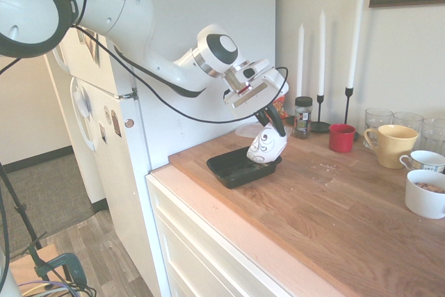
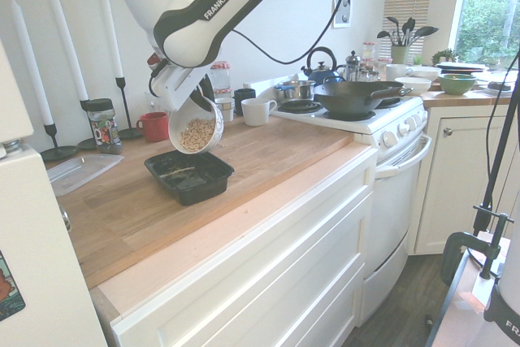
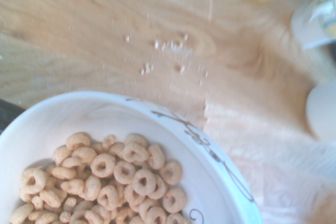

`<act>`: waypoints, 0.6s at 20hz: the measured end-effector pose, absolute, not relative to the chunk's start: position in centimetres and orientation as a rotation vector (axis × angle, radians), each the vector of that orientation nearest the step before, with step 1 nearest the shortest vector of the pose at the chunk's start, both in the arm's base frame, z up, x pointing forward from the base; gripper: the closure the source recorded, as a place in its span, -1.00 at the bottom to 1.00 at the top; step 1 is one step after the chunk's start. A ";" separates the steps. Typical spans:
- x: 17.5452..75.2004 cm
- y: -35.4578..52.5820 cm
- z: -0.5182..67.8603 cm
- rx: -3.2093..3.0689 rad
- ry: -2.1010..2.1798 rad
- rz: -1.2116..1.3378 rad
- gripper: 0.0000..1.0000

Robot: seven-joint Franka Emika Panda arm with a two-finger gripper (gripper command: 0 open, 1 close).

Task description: Pour the cereal into the box

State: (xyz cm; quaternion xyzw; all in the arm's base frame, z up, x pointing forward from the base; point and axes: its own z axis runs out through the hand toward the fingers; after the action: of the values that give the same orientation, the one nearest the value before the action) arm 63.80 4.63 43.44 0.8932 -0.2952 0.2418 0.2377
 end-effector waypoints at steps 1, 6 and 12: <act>63.7 5.2 43.2 2.436 -0.787 0.679 1.00; 63.3 7.7 42.5 2.352 -0.667 0.795 1.00; 62.1 9.8 40.3 2.266 -0.543 0.885 1.00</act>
State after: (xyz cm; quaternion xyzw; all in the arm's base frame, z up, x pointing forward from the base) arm 62.10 9.82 40.33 0.8617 -0.2066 0.3366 0.3186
